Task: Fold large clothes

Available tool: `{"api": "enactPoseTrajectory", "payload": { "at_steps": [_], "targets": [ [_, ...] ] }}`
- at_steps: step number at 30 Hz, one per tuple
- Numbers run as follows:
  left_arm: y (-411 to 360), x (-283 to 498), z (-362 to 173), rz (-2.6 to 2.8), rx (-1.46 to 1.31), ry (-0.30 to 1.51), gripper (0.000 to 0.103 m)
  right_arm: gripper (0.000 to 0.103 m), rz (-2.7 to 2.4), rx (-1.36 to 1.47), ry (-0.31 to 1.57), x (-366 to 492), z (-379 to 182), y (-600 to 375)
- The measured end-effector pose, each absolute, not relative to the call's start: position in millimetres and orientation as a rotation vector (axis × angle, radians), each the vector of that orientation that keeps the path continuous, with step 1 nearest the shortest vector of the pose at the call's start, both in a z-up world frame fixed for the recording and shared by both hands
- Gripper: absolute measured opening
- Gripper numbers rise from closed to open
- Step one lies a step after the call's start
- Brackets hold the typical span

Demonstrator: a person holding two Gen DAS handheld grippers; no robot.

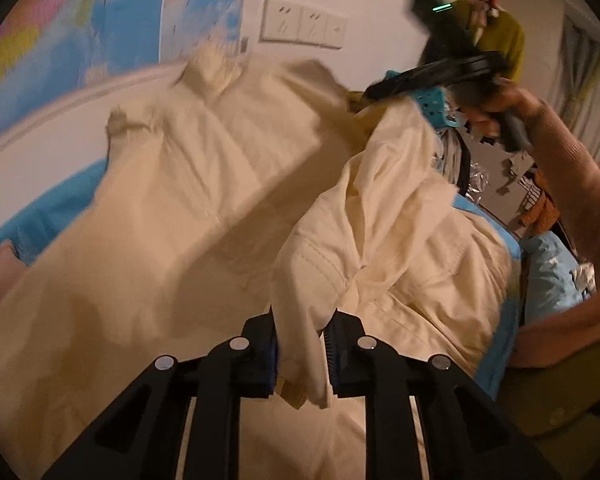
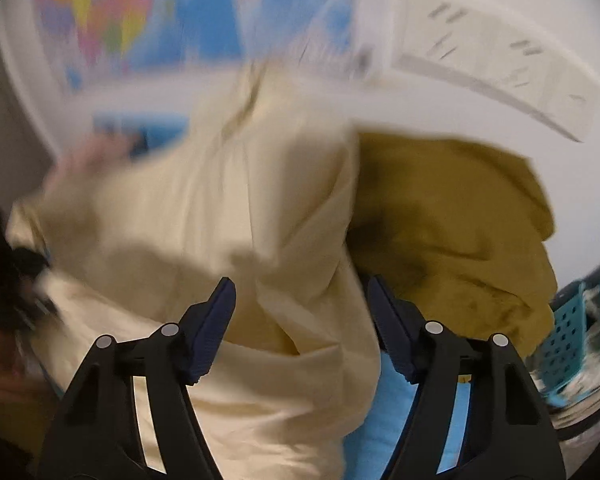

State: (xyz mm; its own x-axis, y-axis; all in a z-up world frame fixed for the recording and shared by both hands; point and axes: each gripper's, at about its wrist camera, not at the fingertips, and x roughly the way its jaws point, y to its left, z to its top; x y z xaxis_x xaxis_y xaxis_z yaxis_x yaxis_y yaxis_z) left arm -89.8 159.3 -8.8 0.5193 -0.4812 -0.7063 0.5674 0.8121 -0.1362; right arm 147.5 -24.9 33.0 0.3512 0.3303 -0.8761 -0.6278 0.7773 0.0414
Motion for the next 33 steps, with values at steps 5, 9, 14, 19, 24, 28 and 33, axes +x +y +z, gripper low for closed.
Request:
{"api": "enactPoseTrajectory", "payload": {
  "at_steps": [5, 9, 14, 19, 24, 28, 33],
  "targets": [
    [152, -99, -14, -0.638, 0.193, 0.828, 0.017, 0.048, 0.641, -0.575, 1.167, 133, -5, -3],
    [166, -83, -20, -0.612, 0.134, 0.852, 0.015, 0.005, 0.641, -0.396, 1.076, 133, 34, -31],
    [194, -52, -16, -0.554, 0.008, 0.848, 0.008, 0.003, 0.488, -0.091, 0.971, 149, 62, -104],
    [213, -11, -31, -0.527, -0.093, 0.898, 0.03, 0.006, 0.438, 0.155, 1.075, 171, 18, -135],
    [203, -12, -20, -0.569, -0.038, 0.845, 0.084, 0.012, 0.459, 0.159, 1.047, 171, 24, -129],
    [181, 16, -32, -0.594, -0.039, 0.908, 0.089, 0.013, 0.463, 0.141, 1.043, 169, 29, -129],
    [160, 38, -48, -0.658, -0.111, 0.966, 0.004, 0.023, 0.463, 0.134, 1.044, 172, 35, -125]
  ]
}}
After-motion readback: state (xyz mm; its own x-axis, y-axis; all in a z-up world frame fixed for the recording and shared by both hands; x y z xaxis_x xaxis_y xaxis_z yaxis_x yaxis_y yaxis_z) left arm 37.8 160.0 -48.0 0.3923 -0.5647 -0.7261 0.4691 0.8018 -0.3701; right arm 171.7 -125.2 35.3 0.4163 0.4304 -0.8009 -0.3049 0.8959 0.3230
